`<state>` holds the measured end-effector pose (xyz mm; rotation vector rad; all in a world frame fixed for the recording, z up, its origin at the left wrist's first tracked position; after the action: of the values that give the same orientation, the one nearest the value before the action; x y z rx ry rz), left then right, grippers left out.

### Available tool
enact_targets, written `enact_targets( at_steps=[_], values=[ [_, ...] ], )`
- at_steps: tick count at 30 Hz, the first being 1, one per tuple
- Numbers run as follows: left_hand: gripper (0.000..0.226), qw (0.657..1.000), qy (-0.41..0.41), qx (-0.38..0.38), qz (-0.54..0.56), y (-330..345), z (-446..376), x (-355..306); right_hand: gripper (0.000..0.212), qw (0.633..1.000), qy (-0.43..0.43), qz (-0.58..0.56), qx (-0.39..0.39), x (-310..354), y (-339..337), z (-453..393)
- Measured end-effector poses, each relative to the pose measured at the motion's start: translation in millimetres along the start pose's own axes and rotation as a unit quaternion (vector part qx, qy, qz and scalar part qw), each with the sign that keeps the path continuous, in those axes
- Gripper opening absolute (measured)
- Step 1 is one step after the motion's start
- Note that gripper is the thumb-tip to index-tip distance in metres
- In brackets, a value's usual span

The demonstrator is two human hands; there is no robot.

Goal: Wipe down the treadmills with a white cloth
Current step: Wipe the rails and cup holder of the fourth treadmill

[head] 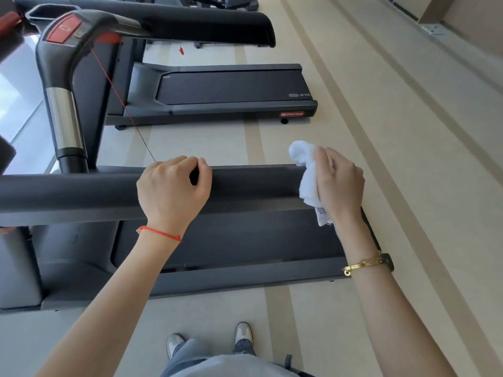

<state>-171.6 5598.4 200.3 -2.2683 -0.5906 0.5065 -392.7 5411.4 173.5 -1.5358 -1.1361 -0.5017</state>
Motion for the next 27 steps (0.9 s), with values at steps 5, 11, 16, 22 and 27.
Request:
enact_targets(
  at_steps=[5,11,16,22,27],
  values=[
    [0.048,1.000,0.006,-0.004,-0.004,1,1,1,0.037,0.986,-0.127,0.069,-0.087,25,2,40],
    [0.047,1.000,0.007,-0.004,0.000,-2,0,0,0.041,0.983,-0.031,0.172,0.064,28,20,-14],
    [0.046,1.000,-0.003,0.019,0.003,-1,0,-1,0.043,0.954,-0.040,0.255,0.152,40,40,-23],
    [0.047,0.998,0.007,0.053,0.029,-2,-2,-1,0.043,0.940,-0.166,0.254,0.156,91,78,8],
    [0.027,0.991,-0.016,0.090,0.098,-14,-3,14,0.040,0.934,-0.227,0.234,0.147,121,105,27]
  ],
)
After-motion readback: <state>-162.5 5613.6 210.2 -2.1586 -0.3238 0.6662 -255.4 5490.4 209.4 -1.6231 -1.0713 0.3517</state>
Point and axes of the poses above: each hand's wrist, its own z-axis away from the middle knuckle, its own y-axis out of the palm, x = y × z, the point moved 8 cm from there along -z, towards the middle knuckle, and after that the axes turned 5 degrees about -z, right-handed, at the moved point
